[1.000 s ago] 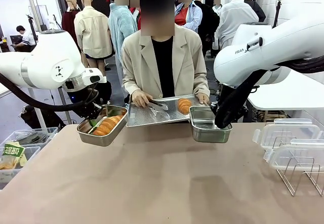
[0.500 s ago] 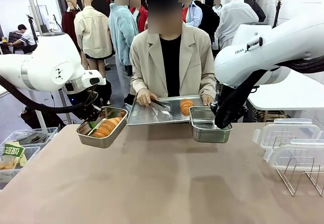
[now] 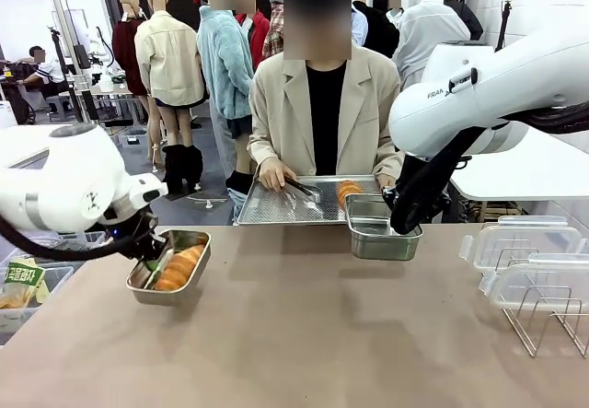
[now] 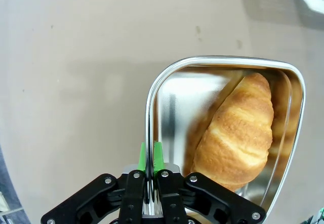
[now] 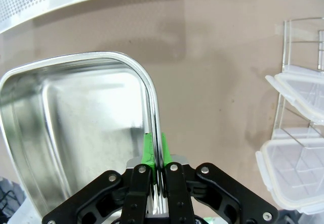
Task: Place the bread in airtight containers.
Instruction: Once an object is inside an Airtight Container , place the container in the center of the table.
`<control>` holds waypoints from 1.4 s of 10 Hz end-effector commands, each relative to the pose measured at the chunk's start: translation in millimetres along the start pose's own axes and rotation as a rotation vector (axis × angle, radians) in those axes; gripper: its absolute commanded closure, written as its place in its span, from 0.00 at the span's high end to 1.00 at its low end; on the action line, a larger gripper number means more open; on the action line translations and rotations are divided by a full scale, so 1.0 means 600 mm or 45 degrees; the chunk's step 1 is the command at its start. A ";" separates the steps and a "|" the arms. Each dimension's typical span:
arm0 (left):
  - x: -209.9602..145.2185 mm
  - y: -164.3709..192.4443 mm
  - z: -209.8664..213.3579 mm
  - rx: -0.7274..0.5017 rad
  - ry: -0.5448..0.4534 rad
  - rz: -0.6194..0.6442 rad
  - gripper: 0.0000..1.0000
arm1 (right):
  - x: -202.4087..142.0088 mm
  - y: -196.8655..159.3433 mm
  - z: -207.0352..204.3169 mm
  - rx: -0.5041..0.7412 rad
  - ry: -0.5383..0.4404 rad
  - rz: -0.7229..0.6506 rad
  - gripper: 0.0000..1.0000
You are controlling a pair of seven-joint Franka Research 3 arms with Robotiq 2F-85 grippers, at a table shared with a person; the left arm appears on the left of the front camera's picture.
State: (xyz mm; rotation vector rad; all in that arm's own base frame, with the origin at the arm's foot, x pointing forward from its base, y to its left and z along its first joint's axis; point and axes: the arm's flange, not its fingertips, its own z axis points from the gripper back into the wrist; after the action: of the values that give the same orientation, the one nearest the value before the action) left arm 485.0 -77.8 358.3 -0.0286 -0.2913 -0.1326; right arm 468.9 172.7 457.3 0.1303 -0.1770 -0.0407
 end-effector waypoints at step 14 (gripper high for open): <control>0.030 0.076 0.143 0.012 0.012 -0.106 1.00 | -0.005 -0.003 -0.002 0.019 -0.028 -0.007 0.00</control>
State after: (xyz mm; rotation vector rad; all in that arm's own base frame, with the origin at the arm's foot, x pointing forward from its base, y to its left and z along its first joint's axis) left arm 486.5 -46.1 431.1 -0.0134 -0.2853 -0.1884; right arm 468.7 172.2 456.6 0.1294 -0.1764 -0.0416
